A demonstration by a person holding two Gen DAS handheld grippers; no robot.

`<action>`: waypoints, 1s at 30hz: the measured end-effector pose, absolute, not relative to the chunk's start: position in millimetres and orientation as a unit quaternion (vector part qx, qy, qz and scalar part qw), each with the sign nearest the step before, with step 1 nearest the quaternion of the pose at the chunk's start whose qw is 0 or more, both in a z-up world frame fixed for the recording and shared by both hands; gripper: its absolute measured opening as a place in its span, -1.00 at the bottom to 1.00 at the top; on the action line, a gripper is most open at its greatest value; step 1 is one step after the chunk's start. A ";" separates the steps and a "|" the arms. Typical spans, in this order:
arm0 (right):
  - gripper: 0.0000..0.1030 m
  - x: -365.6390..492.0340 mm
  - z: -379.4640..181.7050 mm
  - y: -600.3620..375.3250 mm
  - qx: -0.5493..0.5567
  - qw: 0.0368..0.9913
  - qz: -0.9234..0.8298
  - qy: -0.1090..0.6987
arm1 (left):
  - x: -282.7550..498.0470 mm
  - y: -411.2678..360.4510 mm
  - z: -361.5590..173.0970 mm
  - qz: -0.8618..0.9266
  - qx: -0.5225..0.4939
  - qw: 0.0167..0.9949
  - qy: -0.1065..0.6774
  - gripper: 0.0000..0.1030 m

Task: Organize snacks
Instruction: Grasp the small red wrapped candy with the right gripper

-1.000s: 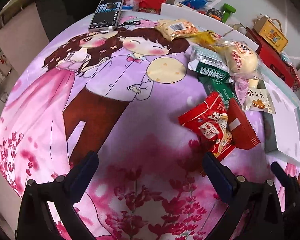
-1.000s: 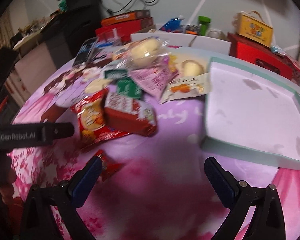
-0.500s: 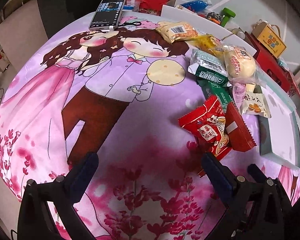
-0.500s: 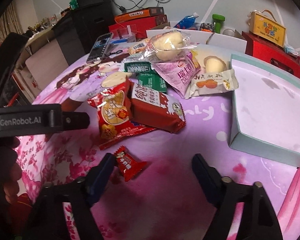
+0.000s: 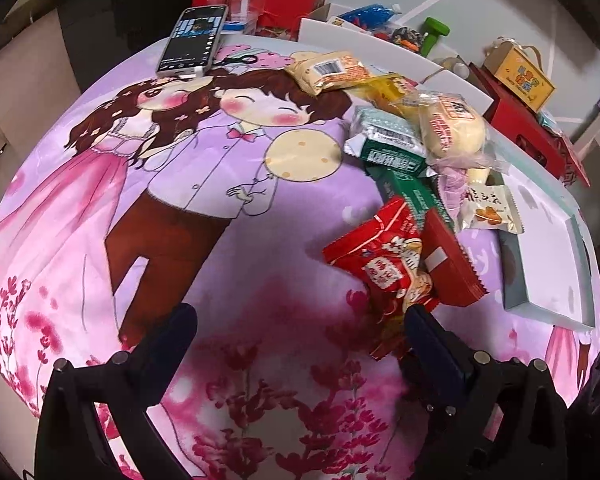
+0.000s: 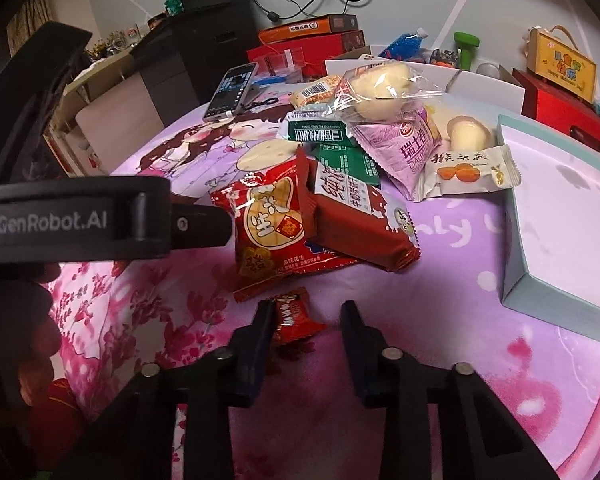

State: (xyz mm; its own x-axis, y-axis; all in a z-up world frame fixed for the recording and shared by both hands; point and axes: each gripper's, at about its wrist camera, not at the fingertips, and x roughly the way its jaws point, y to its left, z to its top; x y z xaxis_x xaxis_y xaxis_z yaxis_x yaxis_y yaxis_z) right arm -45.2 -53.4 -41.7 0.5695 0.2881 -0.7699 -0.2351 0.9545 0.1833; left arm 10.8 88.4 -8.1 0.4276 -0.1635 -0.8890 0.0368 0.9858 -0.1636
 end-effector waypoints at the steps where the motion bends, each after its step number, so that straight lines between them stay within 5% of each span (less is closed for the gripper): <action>1: -0.44 -45.6 -41.4 -54.6 0.033 0.886 0.150 0.438 | 11.4 86.8 -8.0 -0.063 -0.060 0.843 0.531 1.00; 18: -0.44 -41.0 -46.7 -66.9 0.063 0.881 0.151 0.445 | 34.5 53.7 -20.3 -0.118 -0.038 0.841 0.526 0.81; 25: -0.44 -41.1 -47.4 -67.0 0.065 0.880 0.151 0.445 | 41.2 48.6 -24.8 -0.149 -0.051 0.836 0.525 0.37; 28: -0.44 -41.4 -46.8 -67.5 0.067 0.880 0.151 0.445 | 40.4 49.2 -24.9 -0.167 -0.066 0.831 0.526 0.01; 30: -0.44 -41.7 -46.6 -68.0 0.067 0.880 0.151 0.444 | 39.3 48.8 -24.0 -0.168 -0.065 0.832 0.524 -0.02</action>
State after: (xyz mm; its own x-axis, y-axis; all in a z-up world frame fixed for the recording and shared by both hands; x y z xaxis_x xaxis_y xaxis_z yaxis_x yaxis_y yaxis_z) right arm -41.7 -68.0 -46.6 0.5595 0.3259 -0.7621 -0.2065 0.9453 0.2526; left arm 39.3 48.8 -24.0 0.3940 -0.3473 -0.8510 0.2114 0.9353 -0.2838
